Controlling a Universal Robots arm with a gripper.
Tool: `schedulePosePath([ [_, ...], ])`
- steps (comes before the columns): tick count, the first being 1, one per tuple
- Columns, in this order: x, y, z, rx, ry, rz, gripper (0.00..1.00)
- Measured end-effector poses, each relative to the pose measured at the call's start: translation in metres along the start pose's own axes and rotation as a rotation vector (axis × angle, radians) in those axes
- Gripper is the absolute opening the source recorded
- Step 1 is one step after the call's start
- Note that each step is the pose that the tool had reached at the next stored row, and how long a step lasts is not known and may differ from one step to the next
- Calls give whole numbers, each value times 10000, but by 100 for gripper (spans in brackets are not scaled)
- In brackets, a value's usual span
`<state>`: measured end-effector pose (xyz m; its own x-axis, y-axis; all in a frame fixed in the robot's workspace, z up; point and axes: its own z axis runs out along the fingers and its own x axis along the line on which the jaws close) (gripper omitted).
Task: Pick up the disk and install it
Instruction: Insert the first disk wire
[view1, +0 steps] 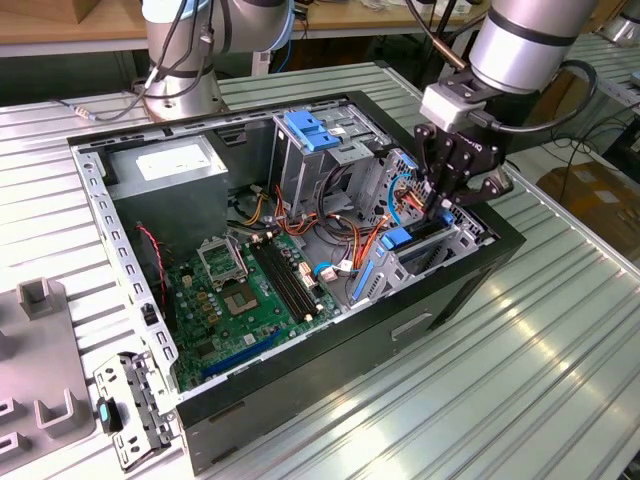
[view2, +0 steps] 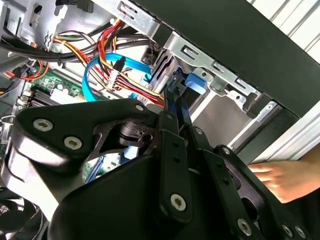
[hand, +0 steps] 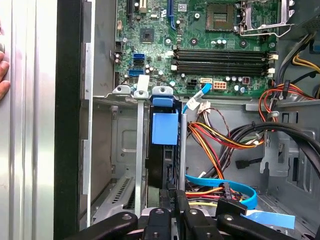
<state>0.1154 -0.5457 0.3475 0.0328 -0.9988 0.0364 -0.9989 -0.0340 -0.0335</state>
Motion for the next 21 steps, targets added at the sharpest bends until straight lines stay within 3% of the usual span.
schedulePosePath([
  [2,0,2,63,0,0,0,16],
  [8,2,0,24,0,-17,1,16],
  [14,2,1,59,1,-21,1,16],
  [18,1,2,70,4,-100,4,18],
  [21,3,0,42,3,-97,4,24],
])
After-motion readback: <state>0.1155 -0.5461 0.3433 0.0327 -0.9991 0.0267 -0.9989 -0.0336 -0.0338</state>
